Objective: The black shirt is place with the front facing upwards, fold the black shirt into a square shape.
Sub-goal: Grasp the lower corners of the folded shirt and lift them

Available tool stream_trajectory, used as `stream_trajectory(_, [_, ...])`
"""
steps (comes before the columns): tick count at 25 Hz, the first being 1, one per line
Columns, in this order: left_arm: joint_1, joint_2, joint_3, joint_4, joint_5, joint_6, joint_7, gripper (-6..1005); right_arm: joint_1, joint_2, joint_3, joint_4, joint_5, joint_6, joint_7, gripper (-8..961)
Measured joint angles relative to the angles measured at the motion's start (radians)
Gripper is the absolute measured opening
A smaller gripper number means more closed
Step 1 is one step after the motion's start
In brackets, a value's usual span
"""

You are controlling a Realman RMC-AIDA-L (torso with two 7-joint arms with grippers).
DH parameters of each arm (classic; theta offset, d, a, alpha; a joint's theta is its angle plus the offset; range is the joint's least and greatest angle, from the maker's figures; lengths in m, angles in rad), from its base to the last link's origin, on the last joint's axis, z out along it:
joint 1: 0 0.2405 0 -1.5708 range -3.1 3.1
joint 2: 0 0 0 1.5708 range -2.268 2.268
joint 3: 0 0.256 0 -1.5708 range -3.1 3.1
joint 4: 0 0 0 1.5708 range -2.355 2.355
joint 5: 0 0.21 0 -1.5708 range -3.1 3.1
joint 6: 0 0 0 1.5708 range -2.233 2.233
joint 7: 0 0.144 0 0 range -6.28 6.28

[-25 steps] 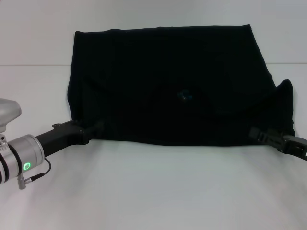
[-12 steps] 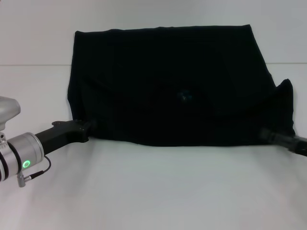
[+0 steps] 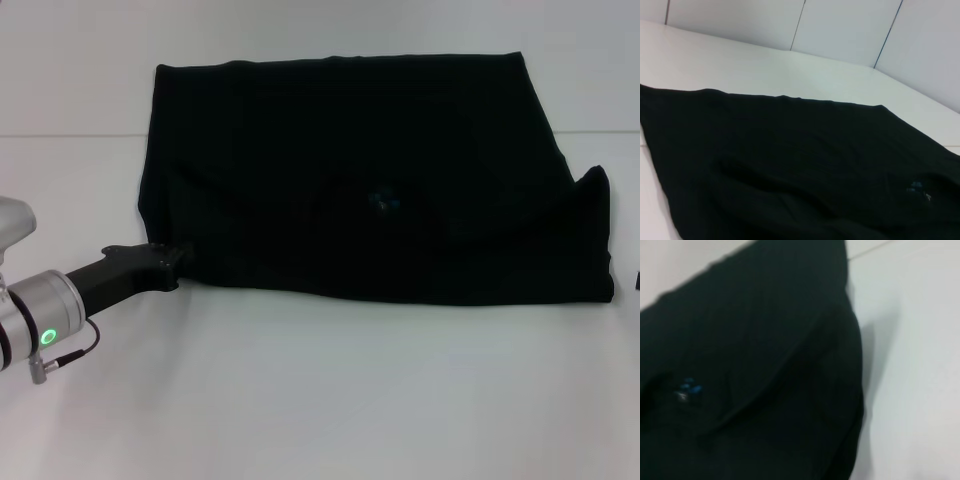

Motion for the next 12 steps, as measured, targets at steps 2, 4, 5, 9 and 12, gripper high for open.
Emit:
stream_trajectory(2, [-0.004,0.001,0.002,0.000,0.000,0.000,-0.001,42,0.065,-0.002,0.004,-0.044,-0.109,-0.044,0.067,925])
stream_trajectory(4, [-0.009,0.002,0.003,0.000,0.002,0.000,-0.001,44,0.115,0.004,0.004,-0.073,-0.188,-0.073,0.099,924])
stream_trajectory(5, [-0.011,0.002,0.004,0.000,0.002,0.000,-0.001,45,0.135,0.007,0.001,-0.081,-0.224,-0.075,0.109,924])
stream_trajectory(9, [-0.016,0.004,0.005,-0.003,0.001,-0.005,-0.001,48,0.202,0.027,-0.002,-0.075,-0.338,-0.028,0.132,924])
stream_trajectory(12, [-0.016,0.004,0.005,-0.004,-0.001,-0.008,-0.001,51,0.223,0.033,-0.005,-0.046,-0.345,0.000,0.134,923])
